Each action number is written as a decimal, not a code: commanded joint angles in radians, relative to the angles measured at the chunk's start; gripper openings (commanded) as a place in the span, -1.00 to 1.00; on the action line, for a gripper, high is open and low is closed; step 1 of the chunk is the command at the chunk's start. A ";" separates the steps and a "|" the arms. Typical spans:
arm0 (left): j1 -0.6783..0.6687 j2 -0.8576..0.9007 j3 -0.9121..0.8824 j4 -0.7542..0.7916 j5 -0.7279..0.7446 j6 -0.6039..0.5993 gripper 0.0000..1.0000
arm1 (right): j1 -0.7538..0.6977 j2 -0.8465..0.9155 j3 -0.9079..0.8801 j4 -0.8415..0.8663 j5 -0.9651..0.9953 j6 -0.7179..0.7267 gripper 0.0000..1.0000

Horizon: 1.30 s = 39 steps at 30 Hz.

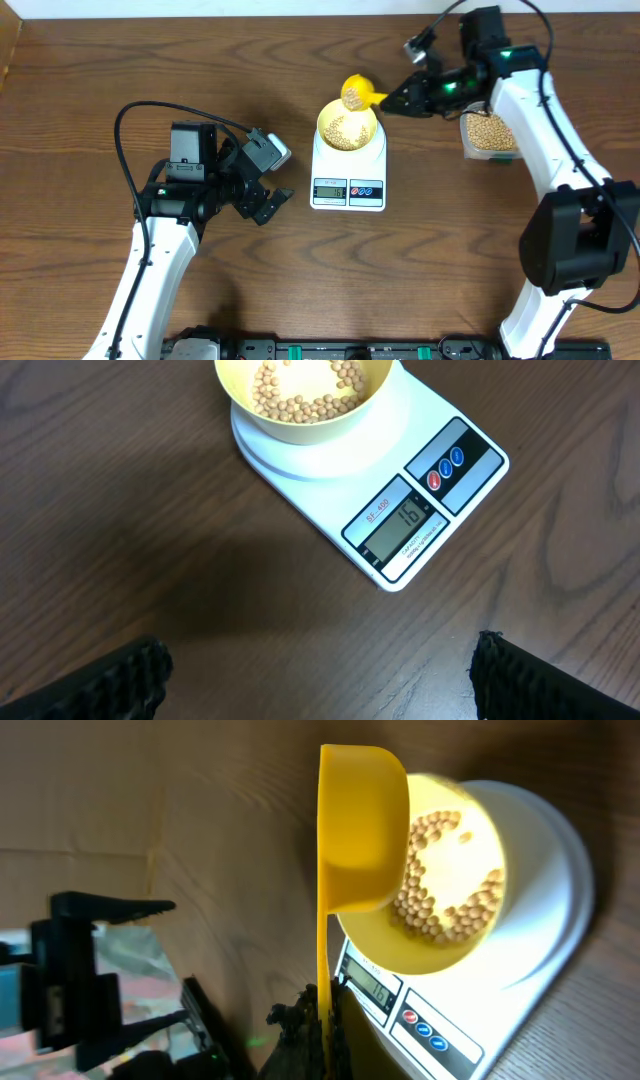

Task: Scoop item into bowl and weigh 50g on scale
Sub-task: 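Lift the filled scoop and move it left over the bowl, then tilt the scoop to pour soybeans into the yellow bowl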

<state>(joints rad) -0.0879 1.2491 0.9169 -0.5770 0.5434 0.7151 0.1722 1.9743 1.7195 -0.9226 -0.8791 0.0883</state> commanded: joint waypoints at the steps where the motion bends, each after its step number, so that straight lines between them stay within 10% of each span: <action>1: 0.003 0.006 0.002 -0.003 -0.006 0.018 0.95 | 0.048 -0.031 0.019 -0.013 0.084 0.006 -0.97; 39: 0.003 0.006 0.002 -0.003 -0.006 0.018 0.95 | 0.315 -0.032 0.162 -0.148 0.726 -0.218 -0.98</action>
<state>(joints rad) -0.0879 1.2491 0.9169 -0.5770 0.5434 0.7155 0.4713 1.9736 1.8465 -1.0588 -0.2329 -0.1036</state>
